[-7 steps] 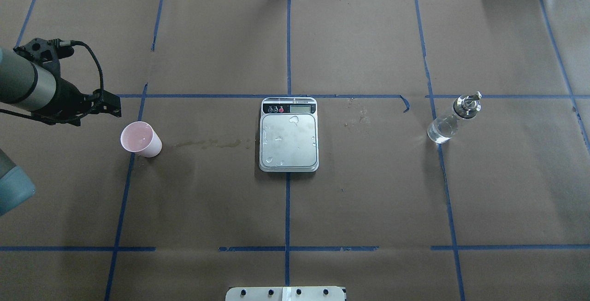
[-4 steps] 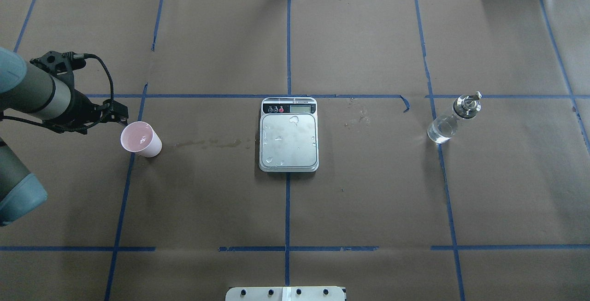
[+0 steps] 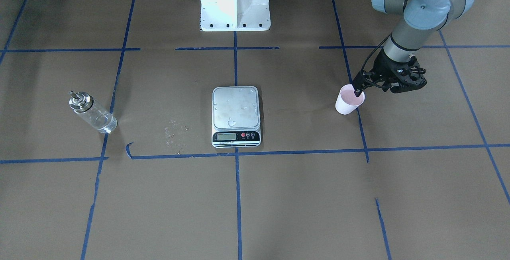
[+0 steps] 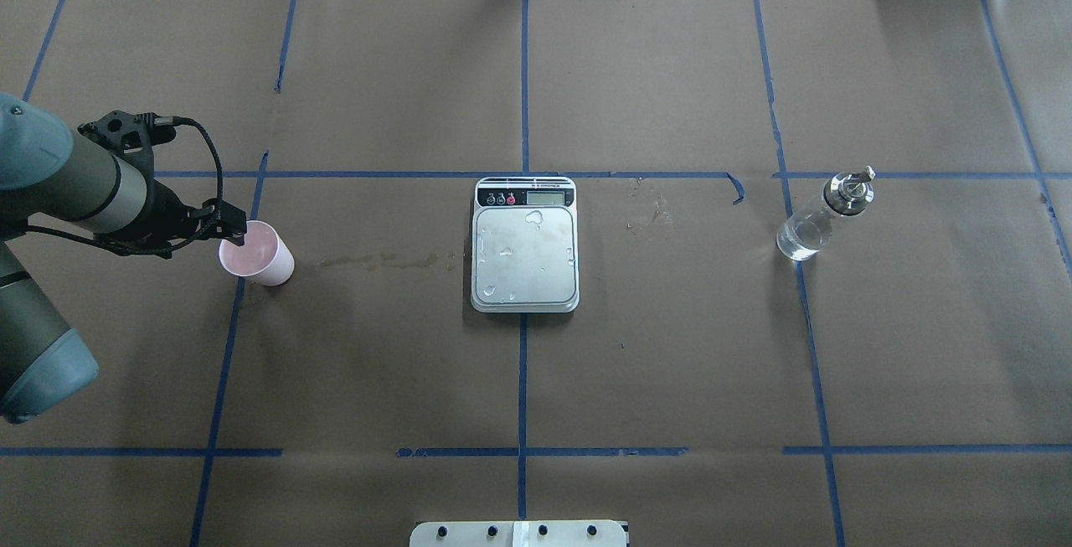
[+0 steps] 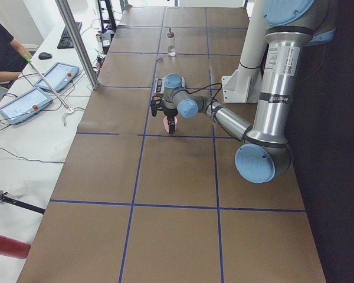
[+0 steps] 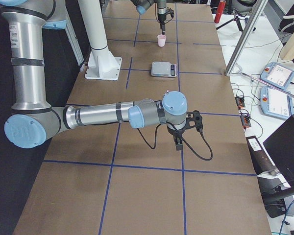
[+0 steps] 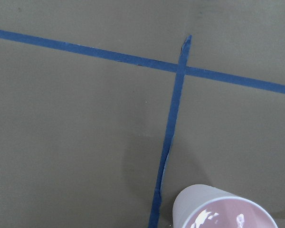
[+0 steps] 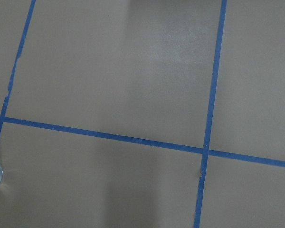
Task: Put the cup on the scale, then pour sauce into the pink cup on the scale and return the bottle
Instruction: 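Carry the pink cup with the left gripper onto the scale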
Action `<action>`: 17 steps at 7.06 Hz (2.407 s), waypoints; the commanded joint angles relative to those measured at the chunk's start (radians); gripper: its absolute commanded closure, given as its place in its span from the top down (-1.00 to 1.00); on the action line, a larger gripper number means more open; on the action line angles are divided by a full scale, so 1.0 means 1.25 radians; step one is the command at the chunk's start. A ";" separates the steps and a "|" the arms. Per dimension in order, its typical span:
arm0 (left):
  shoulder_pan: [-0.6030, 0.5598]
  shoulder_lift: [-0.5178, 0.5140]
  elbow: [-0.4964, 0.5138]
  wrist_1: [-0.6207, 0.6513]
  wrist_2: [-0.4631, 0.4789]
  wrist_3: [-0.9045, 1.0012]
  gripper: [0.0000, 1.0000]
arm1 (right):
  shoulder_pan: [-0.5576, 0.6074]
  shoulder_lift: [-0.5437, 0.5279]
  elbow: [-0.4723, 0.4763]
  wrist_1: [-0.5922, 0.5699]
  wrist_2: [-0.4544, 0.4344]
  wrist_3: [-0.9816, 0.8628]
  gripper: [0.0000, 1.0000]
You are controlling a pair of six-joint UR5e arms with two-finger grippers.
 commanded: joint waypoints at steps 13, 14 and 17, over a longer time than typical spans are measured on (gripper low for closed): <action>-0.029 -0.066 -0.058 0.015 -0.036 -0.003 -1.00 | 0.000 0.000 0.002 -0.001 0.001 0.001 1.00; -0.033 -0.157 -0.058 0.121 -0.037 -0.008 -1.00 | 0.000 0.000 0.002 -0.002 0.002 0.001 1.00; 0.038 -0.418 0.004 0.331 -0.036 -0.203 -1.00 | 0.000 0.000 0.000 -0.002 0.004 0.001 1.00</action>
